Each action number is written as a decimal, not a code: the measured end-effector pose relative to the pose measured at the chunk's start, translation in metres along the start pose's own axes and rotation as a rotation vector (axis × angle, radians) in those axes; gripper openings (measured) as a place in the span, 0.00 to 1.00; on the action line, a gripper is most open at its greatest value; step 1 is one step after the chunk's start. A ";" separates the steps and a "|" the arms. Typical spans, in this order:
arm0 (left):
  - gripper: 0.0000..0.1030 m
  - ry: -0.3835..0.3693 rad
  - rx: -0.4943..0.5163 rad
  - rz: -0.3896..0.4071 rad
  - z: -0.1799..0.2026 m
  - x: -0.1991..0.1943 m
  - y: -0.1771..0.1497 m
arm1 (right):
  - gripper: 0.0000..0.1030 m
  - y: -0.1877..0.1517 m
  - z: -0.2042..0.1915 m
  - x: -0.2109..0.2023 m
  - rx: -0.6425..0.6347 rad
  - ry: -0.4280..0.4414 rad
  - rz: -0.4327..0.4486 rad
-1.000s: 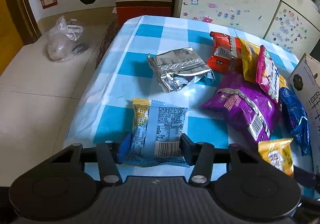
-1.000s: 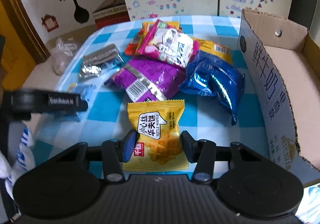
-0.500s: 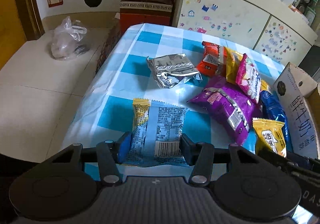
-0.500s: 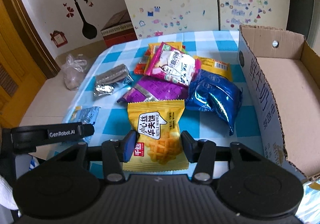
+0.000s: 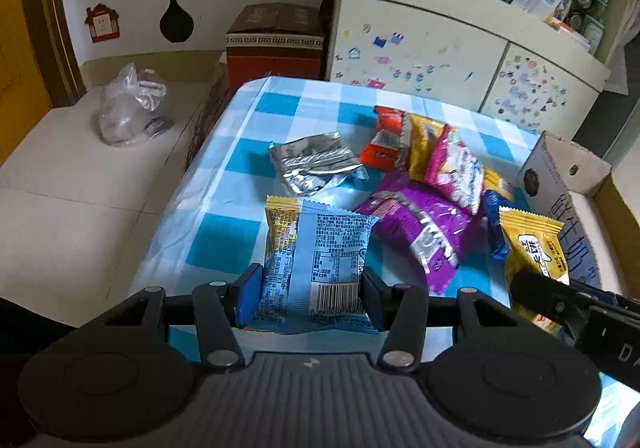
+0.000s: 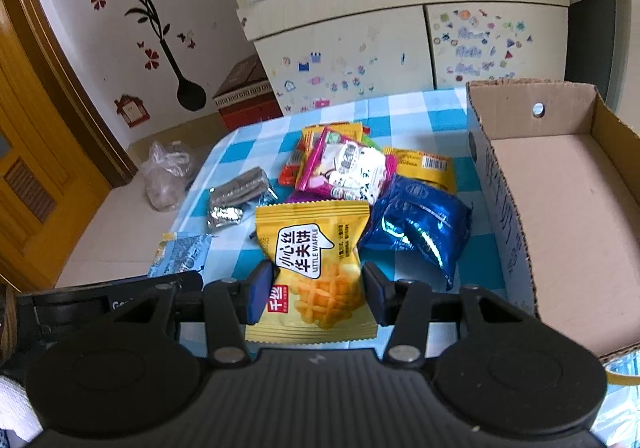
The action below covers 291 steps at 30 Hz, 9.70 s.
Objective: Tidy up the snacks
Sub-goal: 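Carry both packets over the cardboard box and open both tools, then withdraw both tools from the box back toward the table, then lower the left tool onto the silver foil bag while the right tool approaches the blue bag, then grasp the silver foil bag with the left tool while the right tool grasps the blue bag, then carry both bags over the cardboard box and open both tools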
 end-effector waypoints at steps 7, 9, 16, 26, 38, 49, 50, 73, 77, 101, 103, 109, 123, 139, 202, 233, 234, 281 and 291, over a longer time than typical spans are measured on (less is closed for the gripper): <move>0.55 -0.044 0.021 0.036 0.022 -0.016 0.009 | 0.48 0.013 0.016 -0.020 0.038 0.004 0.047; 0.55 -0.058 0.025 0.043 0.029 -0.019 0.012 | 0.48 0.017 0.022 -0.026 0.054 -0.002 0.066; 0.55 -0.117 0.043 0.075 0.059 -0.032 0.024 | 0.48 0.034 0.046 -0.051 0.118 -0.015 0.137; 0.55 -0.207 0.072 0.088 0.105 -0.037 0.039 | 0.48 0.055 0.085 -0.088 0.241 -0.032 0.246; 0.55 -0.319 0.150 0.085 0.180 -0.035 0.049 | 0.48 0.062 0.138 -0.112 0.407 -0.115 0.338; 0.56 -0.374 0.216 0.023 0.232 -0.011 0.042 | 0.49 0.057 0.167 -0.108 0.524 -0.148 0.335; 0.56 -0.374 0.224 0.020 0.234 -0.009 0.042 | 0.50 0.057 0.168 -0.107 0.531 -0.149 0.332; 0.87 -0.310 0.230 0.031 0.186 -0.009 0.056 | 0.70 0.061 0.152 -0.098 0.489 -0.061 0.324; 0.88 -0.297 0.144 0.018 0.151 -0.007 0.064 | 0.70 0.062 0.142 -0.094 0.446 -0.033 0.319; 1.00 -0.092 -0.021 0.030 -0.009 0.026 0.101 | 0.70 0.054 0.082 -0.052 0.229 0.042 0.224; 1.00 -0.078 -0.028 0.018 -0.016 0.036 0.102 | 0.70 0.051 0.074 -0.046 0.203 0.054 0.212; 1.00 -0.032 -0.024 -0.019 -0.029 0.066 0.104 | 0.70 0.037 0.051 -0.022 0.126 0.083 0.162; 1.00 0.048 -0.091 -0.071 -0.049 0.123 0.123 | 0.70 0.021 0.034 0.040 0.000 -0.075 0.154; 1.00 0.079 -0.090 -0.131 -0.050 0.175 0.127 | 0.72 0.029 0.031 0.092 -0.067 -0.176 0.137; 1.00 0.122 -0.096 -0.223 -0.044 0.109 0.024 | 0.81 -0.001 0.029 0.090 0.091 -0.055 -0.080; 0.63 0.059 -0.058 -0.126 -0.041 0.082 0.016 | 0.68 0.000 0.026 0.069 0.088 -0.040 -0.043; 0.63 0.055 -0.066 -0.120 -0.042 0.079 0.014 | 0.68 -0.001 0.025 0.067 0.085 -0.038 -0.042; 0.63 -0.068 -0.013 0.016 0.031 -0.009 -0.005 | 0.68 0.049 0.080 -0.066 0.193 -0.045 0.188; 0.63 -0.165 0.044 0.059 0.083 -0.025 0.013 | 0.68 0.065 0.118 -0.101 0.277 -0.072 0.284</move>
Point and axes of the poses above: each gripper's, at about its wrist camera, not at the fingertips, and x roughly the way its jaws point, z to its right, y to its top, the point moved 2 cm from there along x, roughly the way its jaws point, and after that the axes turned 8 degrees about x, right-handed, at the moved point
